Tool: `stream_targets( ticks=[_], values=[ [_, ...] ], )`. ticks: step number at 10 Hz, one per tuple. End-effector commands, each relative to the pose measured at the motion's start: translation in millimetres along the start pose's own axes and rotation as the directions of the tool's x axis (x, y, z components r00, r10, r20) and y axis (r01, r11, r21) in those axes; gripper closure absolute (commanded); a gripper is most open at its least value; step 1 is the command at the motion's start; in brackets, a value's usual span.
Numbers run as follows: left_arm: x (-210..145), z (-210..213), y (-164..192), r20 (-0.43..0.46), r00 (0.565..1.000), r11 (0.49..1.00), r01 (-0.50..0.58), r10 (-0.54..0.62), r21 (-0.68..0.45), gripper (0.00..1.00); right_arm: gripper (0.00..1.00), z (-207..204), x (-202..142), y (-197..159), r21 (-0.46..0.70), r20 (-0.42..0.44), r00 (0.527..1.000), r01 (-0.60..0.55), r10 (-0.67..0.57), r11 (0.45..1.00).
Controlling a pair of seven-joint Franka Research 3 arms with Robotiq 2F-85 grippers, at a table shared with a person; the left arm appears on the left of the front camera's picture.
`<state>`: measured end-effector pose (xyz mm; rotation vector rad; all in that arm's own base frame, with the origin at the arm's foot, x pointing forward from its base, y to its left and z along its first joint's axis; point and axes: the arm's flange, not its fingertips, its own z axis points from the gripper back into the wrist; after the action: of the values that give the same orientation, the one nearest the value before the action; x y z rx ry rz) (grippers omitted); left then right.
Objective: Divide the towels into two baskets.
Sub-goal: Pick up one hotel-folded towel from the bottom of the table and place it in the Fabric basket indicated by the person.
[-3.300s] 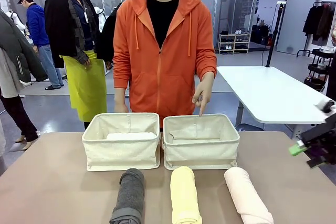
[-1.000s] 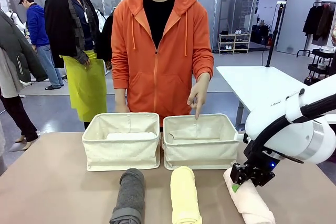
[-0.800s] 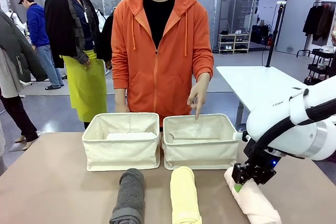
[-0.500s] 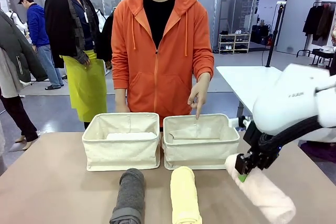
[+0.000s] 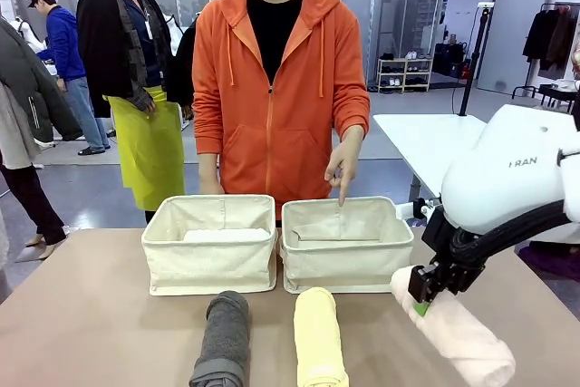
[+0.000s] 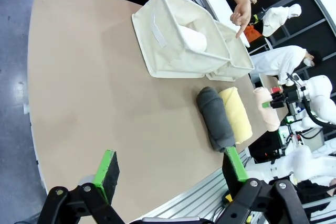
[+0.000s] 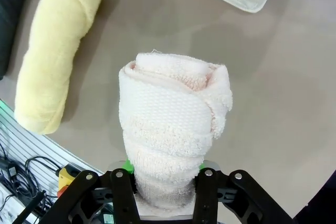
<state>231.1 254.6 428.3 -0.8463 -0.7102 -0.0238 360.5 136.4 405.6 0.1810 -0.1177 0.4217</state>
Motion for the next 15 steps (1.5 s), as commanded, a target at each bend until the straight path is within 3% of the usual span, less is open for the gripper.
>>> stream_targets(
  ticks=[1,2,3,4,5,8,11,14,15],
  values=[
    [-1.1,2.5,-1.3,0.012,1.0,1.0,0.01,-0.01,-0.018,0.0,0.95,0.7,3.7,1.4,-0.002,0.015,1.0,-0.003,0.003,1.0],
    [-1.1,2.5,-1.3,0.012,1.0,1.0,0.01,-0.01,-0.018,0.0,0.61,0.0,0.0,0.0,0.0,0.0,1.0,0.0,0.0,1.0],
    [-1.1,2.5,-1.3,0.012,1.0,1.0,0.01,-0.01,-0.018,0.0,0.61,27.4,-5.6,9.0,-0.121,0.021,0.988,-0.152,0.156,0.981],
    [-1.1,2.5,-1.3,0.012,1.0,1.0,0.01,-0.01,-0.018,0.0,0.61,45.8,18.6,25.3,-0.136,0.055,0.961,-0.26,0.27,0.956],
    [-1.1,2.5,-1.3,0.012,1.0,1.0,0.01,-0.01,-0.018,0.0,0.61,56.7,50.0,46.8,-0.166,0.021,0.918,-0.388,0.397,0.907],
    [-1.1,2.5,-1.3,0.012,1.0,1.0,0.01,-0.01,-0.018,0.0,0.61,88.2,145.5,104.8,-0.278,-0.048,0.734,-0.661,0.677,0.697],
    [-1.1,2.5,-1.3,0.012,1.0,1.0,0.01,-0.01,-0.018,0.0,0.61,73.0,219.1,122.1,-0.291,-0.183,0.533,-0.832,0.826,0.472],
    [-1.1,2.5,-1.3,0.012,1.0,1.0,0.01,-0.01,-0.018,0.0,0.61,34.0,249.6,98.7,-0.232,-0.221,0.415,-0.901,0.882,0.366],
    [-1.1,2.5,-1.3,0.012,1.0,1.0,0.01,-0.01,-0.018,0.0,0.61,19.1,257.1,91.9,-0.227,-0.273,0.381,-0.918,0.883,0.326]
  ],
)
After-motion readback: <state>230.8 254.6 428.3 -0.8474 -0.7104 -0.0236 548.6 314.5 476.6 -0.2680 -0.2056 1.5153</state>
